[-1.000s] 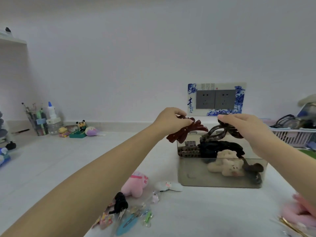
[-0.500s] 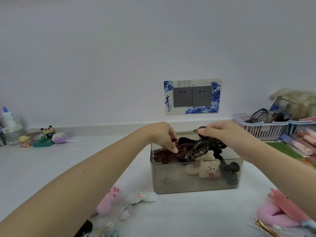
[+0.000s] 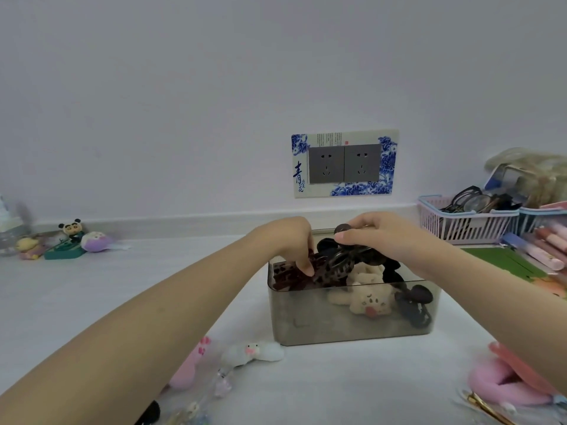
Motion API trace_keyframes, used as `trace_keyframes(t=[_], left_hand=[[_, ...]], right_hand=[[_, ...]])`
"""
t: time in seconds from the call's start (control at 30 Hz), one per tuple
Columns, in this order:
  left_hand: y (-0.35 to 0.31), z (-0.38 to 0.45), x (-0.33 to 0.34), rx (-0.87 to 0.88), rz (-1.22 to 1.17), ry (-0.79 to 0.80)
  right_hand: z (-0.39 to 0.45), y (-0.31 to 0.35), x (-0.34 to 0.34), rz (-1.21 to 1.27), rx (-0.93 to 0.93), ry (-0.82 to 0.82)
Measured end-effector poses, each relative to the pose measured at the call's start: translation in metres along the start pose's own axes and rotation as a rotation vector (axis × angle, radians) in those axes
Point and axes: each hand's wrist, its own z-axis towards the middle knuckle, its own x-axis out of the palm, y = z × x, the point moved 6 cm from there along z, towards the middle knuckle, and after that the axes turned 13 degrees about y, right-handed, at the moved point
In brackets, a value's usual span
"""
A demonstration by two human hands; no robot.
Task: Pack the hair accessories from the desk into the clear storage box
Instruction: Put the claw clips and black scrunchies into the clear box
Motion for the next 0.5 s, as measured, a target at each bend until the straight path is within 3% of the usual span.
trace_keyframes(t=[0.17, 0.27, 0.5], left_hand=[[-0.002, 0.003, 0.004, -0.012, 0.088, -0.001], [0.005, 0.003, 0.001, 0.028, 0.039, 0.032], [-0.002, -0.011, -0.017, 0.104, -0.075, -0.075]], right_hand=[[0.008, -0.006, 0.002, -0.058, 0.033, 0.042], [0.014, -0.011, 0.005, -0.135, 0.069, 0.058], [0.017, -0.006, 0.017, -0.282, 0.002, 0.134]])
